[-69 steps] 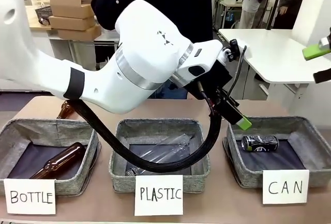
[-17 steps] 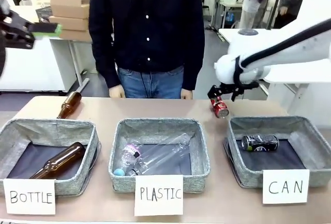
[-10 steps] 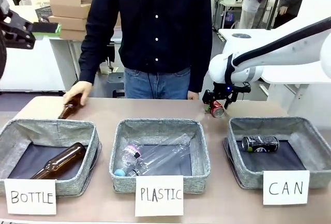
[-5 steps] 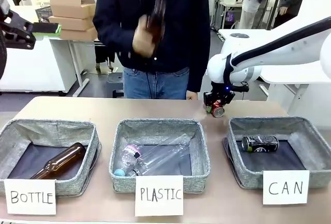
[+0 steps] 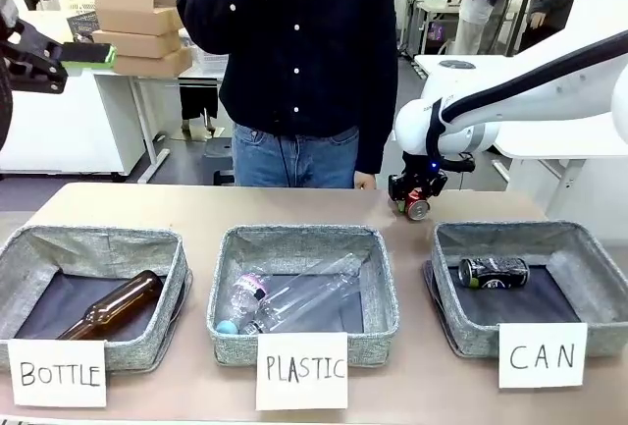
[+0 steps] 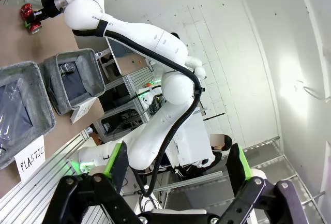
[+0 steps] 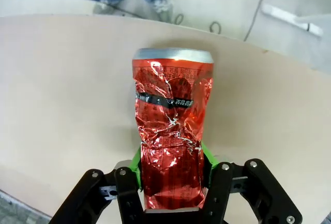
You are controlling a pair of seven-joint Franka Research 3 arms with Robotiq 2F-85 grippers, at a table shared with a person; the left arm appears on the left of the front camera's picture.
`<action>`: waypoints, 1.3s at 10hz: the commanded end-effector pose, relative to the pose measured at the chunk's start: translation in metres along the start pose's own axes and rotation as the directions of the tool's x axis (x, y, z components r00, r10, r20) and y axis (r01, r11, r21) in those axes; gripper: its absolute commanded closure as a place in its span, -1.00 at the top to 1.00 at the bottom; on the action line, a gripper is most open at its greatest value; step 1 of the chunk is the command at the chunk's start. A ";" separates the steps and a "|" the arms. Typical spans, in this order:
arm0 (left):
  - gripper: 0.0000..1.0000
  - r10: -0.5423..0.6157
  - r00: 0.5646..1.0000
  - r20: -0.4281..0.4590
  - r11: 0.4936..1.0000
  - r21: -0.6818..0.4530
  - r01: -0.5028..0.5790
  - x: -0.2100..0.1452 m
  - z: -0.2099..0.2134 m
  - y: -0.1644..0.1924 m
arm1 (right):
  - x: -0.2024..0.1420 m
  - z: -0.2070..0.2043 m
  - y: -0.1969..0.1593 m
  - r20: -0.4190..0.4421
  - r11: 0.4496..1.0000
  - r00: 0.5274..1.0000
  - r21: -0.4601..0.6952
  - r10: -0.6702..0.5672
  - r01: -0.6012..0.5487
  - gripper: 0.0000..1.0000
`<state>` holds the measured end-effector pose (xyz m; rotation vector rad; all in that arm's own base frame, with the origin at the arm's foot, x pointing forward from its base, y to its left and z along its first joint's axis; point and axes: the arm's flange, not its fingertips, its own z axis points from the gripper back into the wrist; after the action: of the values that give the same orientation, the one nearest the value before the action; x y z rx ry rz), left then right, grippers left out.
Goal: Sort the can waste into the basket.
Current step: Pick up the can waste from the table and place it in the right Fabric basket.
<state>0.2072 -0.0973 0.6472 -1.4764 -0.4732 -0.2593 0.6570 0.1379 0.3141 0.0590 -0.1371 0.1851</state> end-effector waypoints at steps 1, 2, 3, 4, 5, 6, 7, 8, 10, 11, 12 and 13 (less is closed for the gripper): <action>1.00 -0.013 1.000 0.003 1.000 -0.028 0.013 0.000 0.000 -0.002 | -0.019 0.026 -0.010 0.021 1.000 1.000 -0.003 0.006 -0.006 -0.93; 1.00 -0.013 1.000 0.003 1.000 -0.028 0.013 0.000 0.000 -0.002 | -0.039 0.063 -0.019 0.032 1.000 0.999 0.007 0.000 0.000 -0.93; 1.00 -0.013 1.000 0.003 1.000 -0.028 0.013 0.000 0.000 -0.002 | -0.080 0.119 -0.035 0.079 0.998 0.997 0.069 -0.015 0.010 -0.93; 1.00 -0.013 1.000 0.003 1.000 -0.028 0.013 0.000 0.000 -0.002 | -0.144 0.178 -0.052 0.133 0.989 0.991 0.151 -0.021 0.001 -0.93; 1.00 -0.013 1.000 0.003 1.000 -0.028 0.013 0.000 0.000 -0.002 | -0.201 0.210 -0.061 0.155 0.968 0.988 0.247 0.003 -0.041 -0.93; 1.00 -0.013 1.000 0.003 1.000 -0.028 0.013 0.000 0.000 -0.002 | -0.248 0.225 -0.066 0.147 0.963 0.989 0.265 0.012 -0.051 -0.93; 1.00 -0.013 1.000 0.003 1.000 -0.028 0.013 0.000 0.000 -0.002 | -0.282 0.228 -0.069 0.146 0.948 0.987 0.302 0.063 -0.105 -0.93; 1.00 -0.013 1.000 0.003 1.000 -0.028 0.013 0.000 0.000 -0.002 | -0.304 0.223 -0.068 0.137 0.931 0.988 0.346 0.073 -0.117 -0.93; 1.00 -0.013 1.000 0.003 1.000 -0.028 0.013 0.000 0.000 -0.002 | -0.322 0.206 -0.063 0.147 0.933 0.985 0.335 0.087 -0.133 -0.93; 1.00 -0.013 1.000 0.003 1.000 -0.028 0.013 0.000 0.000 -0.002 | -0.328 0.200 -0.059 0.150 0.934 0.983 0.326 0.103 -0.147 -0.93; 1.00 -0.013 1.000 0.003 1.000 -0.028 0.013 0.000 0.000 -0.002 | -0.335 0.195 -0.055 0.166 0.933 0.979 0.320 0.117 -0.165 -0.93; 1.00 -0.013 1.000 0.003 1.000 -0.028 0.013 0.000 0.000 -0.002 | -0.342 0.190 -0.052 0.197 0.933 0.972 0.306 0.130 -0.187 0.13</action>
<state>0.2062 -0.0975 0.6477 -1.4752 -0.4752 -0.2618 0.3329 0.0062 0.4842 0.4171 -0.2384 0.3235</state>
